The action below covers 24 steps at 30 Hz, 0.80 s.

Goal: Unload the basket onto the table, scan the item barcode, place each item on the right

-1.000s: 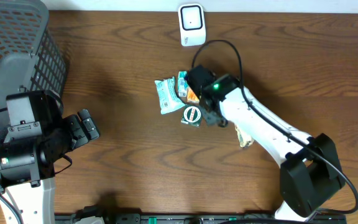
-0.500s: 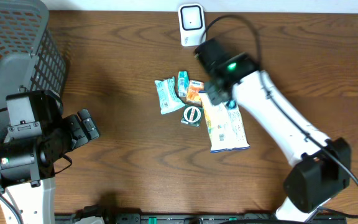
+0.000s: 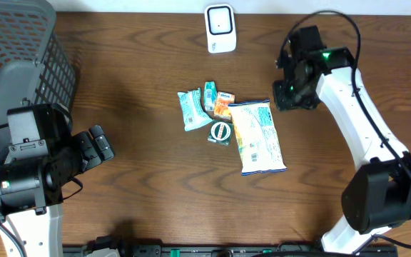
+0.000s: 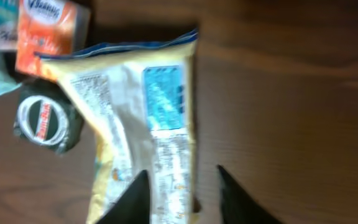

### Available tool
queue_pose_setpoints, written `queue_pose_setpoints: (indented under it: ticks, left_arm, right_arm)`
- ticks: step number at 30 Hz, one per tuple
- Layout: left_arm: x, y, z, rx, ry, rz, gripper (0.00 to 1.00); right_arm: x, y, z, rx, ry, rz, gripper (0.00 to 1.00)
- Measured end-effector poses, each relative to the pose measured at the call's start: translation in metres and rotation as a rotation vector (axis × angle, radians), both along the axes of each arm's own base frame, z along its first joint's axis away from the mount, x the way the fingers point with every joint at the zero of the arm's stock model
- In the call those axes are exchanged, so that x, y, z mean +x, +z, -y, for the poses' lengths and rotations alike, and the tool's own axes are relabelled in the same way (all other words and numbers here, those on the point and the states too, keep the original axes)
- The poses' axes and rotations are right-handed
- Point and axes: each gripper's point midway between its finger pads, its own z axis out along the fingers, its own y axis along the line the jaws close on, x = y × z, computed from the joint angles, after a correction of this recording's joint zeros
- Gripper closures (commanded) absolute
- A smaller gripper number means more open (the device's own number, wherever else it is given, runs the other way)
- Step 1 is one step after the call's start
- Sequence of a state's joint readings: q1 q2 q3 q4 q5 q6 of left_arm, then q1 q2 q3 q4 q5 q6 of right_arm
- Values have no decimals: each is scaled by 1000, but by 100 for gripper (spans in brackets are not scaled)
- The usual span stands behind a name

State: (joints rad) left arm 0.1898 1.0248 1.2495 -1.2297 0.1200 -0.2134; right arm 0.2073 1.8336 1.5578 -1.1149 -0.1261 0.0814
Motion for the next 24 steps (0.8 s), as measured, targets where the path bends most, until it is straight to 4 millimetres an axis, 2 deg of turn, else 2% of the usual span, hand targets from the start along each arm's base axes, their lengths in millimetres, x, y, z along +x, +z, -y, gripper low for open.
queue_pose_setpoints:
  ticks: [9,14,19,24]
  left_arm:
    - [0,0,0,0,0,0,2]
    - [0,0,0,0,0,0,2]
    - [0,0,0,0,0,0,2]
    - [0,0,0,0,0,0,2]
  right_arm:
    - [-37,-63,-38,98,85,-81,80]
    - [-58,-99,-46,59,76,-96,83]
    - [-59,-98,-45,43,52,-87,89]
    - [-65,-83,-40,9,35,-142,78]
